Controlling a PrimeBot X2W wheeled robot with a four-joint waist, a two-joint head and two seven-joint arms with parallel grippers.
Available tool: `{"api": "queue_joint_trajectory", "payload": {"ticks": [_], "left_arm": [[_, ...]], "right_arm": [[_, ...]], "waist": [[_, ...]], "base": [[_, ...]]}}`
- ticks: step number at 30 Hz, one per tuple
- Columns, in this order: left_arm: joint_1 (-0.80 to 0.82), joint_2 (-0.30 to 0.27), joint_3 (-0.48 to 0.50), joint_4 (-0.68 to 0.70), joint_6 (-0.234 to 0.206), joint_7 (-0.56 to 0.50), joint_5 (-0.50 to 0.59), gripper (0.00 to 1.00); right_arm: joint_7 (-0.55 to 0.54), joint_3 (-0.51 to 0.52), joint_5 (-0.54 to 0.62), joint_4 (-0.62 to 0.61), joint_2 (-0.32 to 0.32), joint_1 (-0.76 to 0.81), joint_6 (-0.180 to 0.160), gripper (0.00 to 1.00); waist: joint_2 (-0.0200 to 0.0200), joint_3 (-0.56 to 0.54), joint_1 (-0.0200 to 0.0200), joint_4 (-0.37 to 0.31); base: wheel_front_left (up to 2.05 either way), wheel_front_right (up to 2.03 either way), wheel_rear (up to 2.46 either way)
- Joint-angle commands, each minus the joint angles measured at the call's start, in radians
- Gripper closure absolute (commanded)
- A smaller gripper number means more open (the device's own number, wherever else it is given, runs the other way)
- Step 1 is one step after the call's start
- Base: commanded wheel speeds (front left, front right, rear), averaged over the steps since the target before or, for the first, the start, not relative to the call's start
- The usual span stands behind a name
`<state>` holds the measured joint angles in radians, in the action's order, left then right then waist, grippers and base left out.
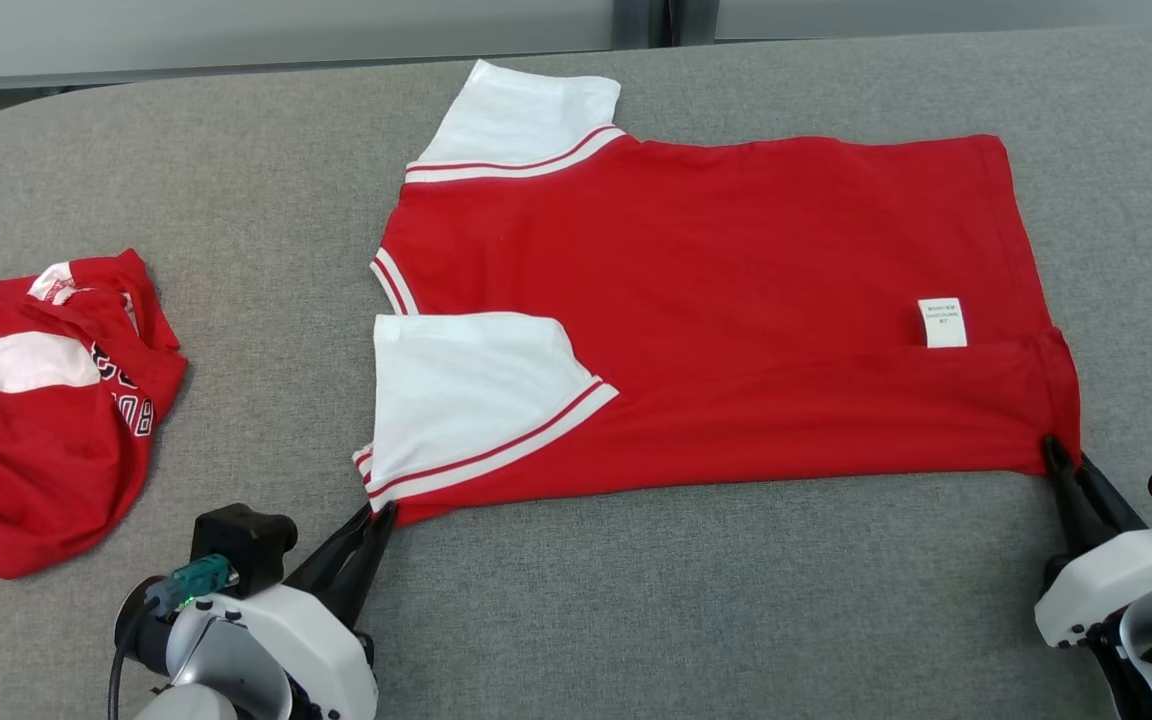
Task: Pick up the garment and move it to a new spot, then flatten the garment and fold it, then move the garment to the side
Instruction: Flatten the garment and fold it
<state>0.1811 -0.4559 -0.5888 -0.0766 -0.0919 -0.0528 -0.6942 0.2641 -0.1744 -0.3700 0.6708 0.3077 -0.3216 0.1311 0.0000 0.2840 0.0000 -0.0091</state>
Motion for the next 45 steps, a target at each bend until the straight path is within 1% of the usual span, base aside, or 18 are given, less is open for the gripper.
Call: {"api": "queue_joint_trajectory", "payload": {"ticks": [1, 5, 10, 17, 21, 24, 26, 29, 30, 31, 32, 33, 34, 39, 42, 45], "left_arm": [[-0.005, -0.010, 0.003, 0.003, 0.002, -0.005, -0.001, 1.00], [-0.049, -0.045, -0.011, 0.055, -0.009, -0.049, -0.008, 1.00], [-0.126, -0.082, -0.022, 0.141, -0.042, -0.100, -0.027, 1.00], [-0.235, -0.100, -0.023, 0.254, -0.106, -0.122, -0.052, 1.00], [-0.271, -0.117, -0.023, 0.297, -0.128, -0.156, -0.073, 1.00], [-0.284, -0.118, -0.023, 0.295, -0.128, -0.167, -0.091, 1.00], [-0.289, -0.110, -0.025, 0.281, -0.121, -0.175, -0.110, 1.00], [-0.288, -0.097, -0.024, 0.264, -0.105, -0.180, -0.139, 1.00], [-0.286, -0.093, -0.025, 0.256, -0.099, -0.177, -0.146, 1.00], [-0.283, -0.087, -0.023, 0.247, -0.096, -0.174, -0.150, 0.84], [-0.280, -0.084, -0.023, 0.237, -0.093, -0.171, -0.151, 0.62], [-0.277, -0.080, -0.020, 0.226, -0.091, -0.162, -0.152, 0.24], [-0.274, -0.075, -0.017, 0.216, -0.088, -0.157, -0.154, 0.00], [-0.266, -0.062, -0.003, 0.171, -0.084, -0.109, -0.144, 0.00], [-0.256, -0.061, 0.022, 0.152, -0.089, -0.042, -0.120, 0.00], [-0.237, -0.057, 0.058, 0.142, -0.107, 0.041, -0.083, 0.00]], "right_arm": [[0.001, -0.002, -0.010, -0.001, 0.017, 0.016, -0.001, 1.00], [0.001, -0.038, -0.045, -0.040, 0.052, 0.054, -0.001, 1.00], [0.001, -0.098, -0.098, -0.092, 0.109, 0.126, -0.001, 1.00], [0.001, -0.128, -0.165, -0.169, 0.191, 0.252, -0.001, 1.00], [0.001, -0.126, -0.194, -0.211, 0.225, 0.310, -0.001, 1.00], [0.001, -0.129, -0.193, -0.217, 0.225, 0.321, -0.001, 1.00], [0.001, -0.125, -0.204, -0.219, 0.211, 0.315, -0.001, 1.00], [0.001, -0.124, -0.197, -0.211, 0.210, 0.303, -0.001, 1.00], [0.001, -0.123, -0.195, -0.208, 0.207, 0.300, -0.001, 0.92], [0.001, -0.119, -0.192, -0.205, 0.206, 0.297, -0.001, 0.76], [0.001, -0.117, -0.191, -0.203, 0.203, 0.296, -0.001, 0.60], [0.001, -0.110, -0.186, -0.202, 0.201, 0.294, -0.001, 0.29], [0.001, -0.102, -0.183, -0.201, 0.199, 0.293, -0.001, 0.00], [0.001, -0.062, -0.161, -0.213, 0.196, 0.307, 0.000, 0.00], [0.001, -0.017, -0.135, -0.225, 0.197, 0.318, 0.000, 0.00], [0.001, 0.055, -0.092, -0.254, 0.171, 0.318, 0.000, 0.00]], "waist": [[0.0000, -0.005, 0.0000, -0.005], [0.0000, -0.019, 0.0000, -0.014], [0.0000, -0.036, 0.0000, -0.014], [0.0000, -0.063, 0.0000, -0.001], [0.0000, -0.070, 0.0000, 0.004], [0.0000, -0.073, 0.0000, 0.002], [0.0000, -0.077, 0.0000, 0.000], [0.0000, -0.082, 0.0000, -0.001], [0.0000, -0.083, 0.0000, -0.001], [0.0000, -0.083, 0.0000, 0.000], [0.0000, -0.083, 0.0000, 0.000], [0.0000, -0.083, 0.0000, -0.001], [0.0000, -0.083, 0.0000, -0.001], [0.0000, -0.089, 0.0000, 0.000], [0.0000, -0.096, 0.0000, -0.002], [0.0000, -0.102, 0.0000, -0.005]], "base": [[0.00, 0.00, 0.00], [0.00, 0.00, 0.00], [0.00, 0.00, 0.00], [0.00, 0.00, 0.00], [0.00, 0.00, 0.00], [0.00, 0.00, 0.00], [0.00, 0.00, 0.00], [0.00, 0.00, 0.00], [0.00, 0.00, 0.00], [0.00, 0.00, 0.00], [0.00, 0.00, 0.00], [0.00, 0.00, 0.00], [0.00, 0.00, 0.00], [0.00, 0.00, 0.00], [0.00, 0.00, 0.00], [0.00, 0.00, 0.00]]}}
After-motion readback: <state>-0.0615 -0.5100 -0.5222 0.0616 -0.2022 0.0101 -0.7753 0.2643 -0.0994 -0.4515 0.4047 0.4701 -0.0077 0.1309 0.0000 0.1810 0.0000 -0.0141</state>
